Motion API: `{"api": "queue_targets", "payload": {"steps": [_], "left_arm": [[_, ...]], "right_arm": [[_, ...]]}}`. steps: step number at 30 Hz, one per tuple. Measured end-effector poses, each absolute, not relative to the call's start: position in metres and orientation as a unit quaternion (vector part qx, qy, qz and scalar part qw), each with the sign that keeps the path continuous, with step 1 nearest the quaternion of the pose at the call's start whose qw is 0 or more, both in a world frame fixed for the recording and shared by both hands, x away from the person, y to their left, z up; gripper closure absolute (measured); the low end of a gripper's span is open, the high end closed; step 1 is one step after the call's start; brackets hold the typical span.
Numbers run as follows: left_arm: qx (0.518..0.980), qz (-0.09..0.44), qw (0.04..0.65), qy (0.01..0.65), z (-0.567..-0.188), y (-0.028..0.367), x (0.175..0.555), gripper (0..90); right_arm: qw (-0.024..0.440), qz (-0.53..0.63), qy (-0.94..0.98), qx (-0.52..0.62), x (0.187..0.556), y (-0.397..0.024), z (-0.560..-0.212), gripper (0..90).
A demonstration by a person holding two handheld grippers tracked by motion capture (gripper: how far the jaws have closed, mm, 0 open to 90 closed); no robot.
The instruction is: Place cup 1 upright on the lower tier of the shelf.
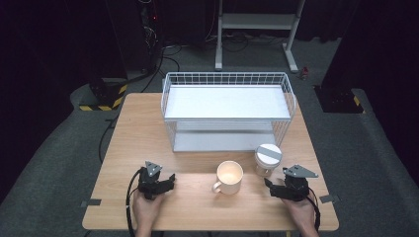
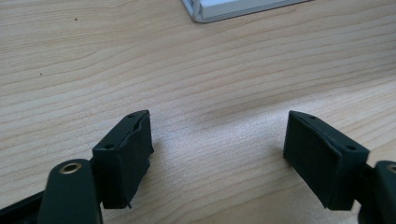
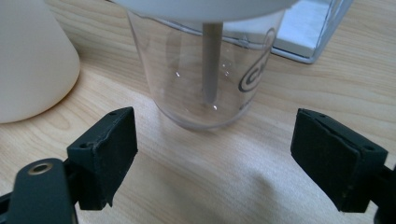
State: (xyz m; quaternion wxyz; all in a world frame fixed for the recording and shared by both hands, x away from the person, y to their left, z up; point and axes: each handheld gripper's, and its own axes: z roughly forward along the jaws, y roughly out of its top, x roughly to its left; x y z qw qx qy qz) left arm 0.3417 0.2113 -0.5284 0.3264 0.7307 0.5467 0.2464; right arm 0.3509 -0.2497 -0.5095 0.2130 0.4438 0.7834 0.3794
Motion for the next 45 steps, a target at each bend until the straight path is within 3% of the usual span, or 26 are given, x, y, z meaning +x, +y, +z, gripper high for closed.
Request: {"api": "queue_targets", "payload": {"steps": [30, 45], "left_arm": [[0.73, 0.246, 0.327, 0.547, -0.528, 0.211, 0.342, 23.9], [0.73, 0.246, 0.327, 0.547, -0.528, 0.211, 0.342, 23.9]], "right_arm": [[0.232, 0.398, 0.776, 0.431, 0.38, -0.228, -0.499, 12.5], [0.245, 0.413, 0.769, 0.423, 0.386, -0.221, -0.501, 18.1]]}}
